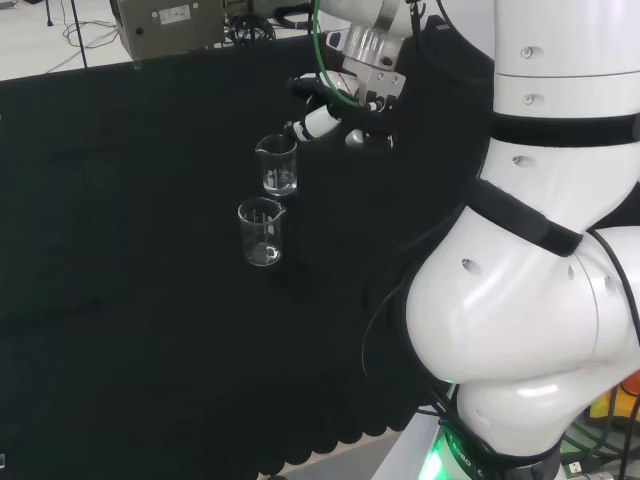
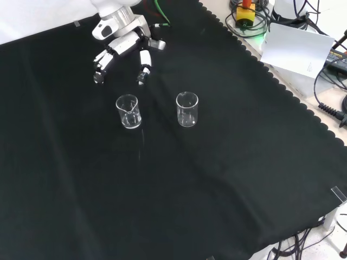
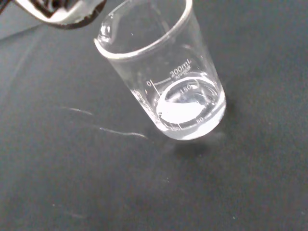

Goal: Pick up the beaker on the right.

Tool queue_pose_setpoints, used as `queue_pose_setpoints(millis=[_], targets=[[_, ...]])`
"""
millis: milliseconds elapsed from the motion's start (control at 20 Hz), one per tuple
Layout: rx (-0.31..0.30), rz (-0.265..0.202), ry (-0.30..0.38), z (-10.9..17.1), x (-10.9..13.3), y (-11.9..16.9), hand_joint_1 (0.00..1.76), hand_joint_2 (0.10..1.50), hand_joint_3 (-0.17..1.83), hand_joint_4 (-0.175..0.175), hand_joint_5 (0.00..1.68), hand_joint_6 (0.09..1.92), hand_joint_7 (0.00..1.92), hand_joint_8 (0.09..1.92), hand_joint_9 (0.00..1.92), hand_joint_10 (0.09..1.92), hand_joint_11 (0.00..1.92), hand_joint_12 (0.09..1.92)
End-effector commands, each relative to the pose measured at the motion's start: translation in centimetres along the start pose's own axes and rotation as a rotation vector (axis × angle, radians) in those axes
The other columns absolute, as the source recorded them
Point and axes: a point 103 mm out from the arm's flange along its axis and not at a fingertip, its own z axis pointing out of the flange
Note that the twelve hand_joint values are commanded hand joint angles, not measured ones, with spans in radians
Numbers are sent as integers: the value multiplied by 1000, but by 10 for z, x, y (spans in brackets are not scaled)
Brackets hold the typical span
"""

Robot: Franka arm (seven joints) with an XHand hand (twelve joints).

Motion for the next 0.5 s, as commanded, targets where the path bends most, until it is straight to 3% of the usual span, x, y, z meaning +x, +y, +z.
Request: queue_pose_setpoints(millis=[50, 500], targets=[[6, -84, 105, 13, -6, 9, 815, 557, 646, -21, 339, 87, 187, 640, 389, 667, 60, 1413], [11, -111, 172, 29, -23, 15, 929, 537, 671, -27, 419, 87, 249, 679, 421, 647, 93, 1404]])
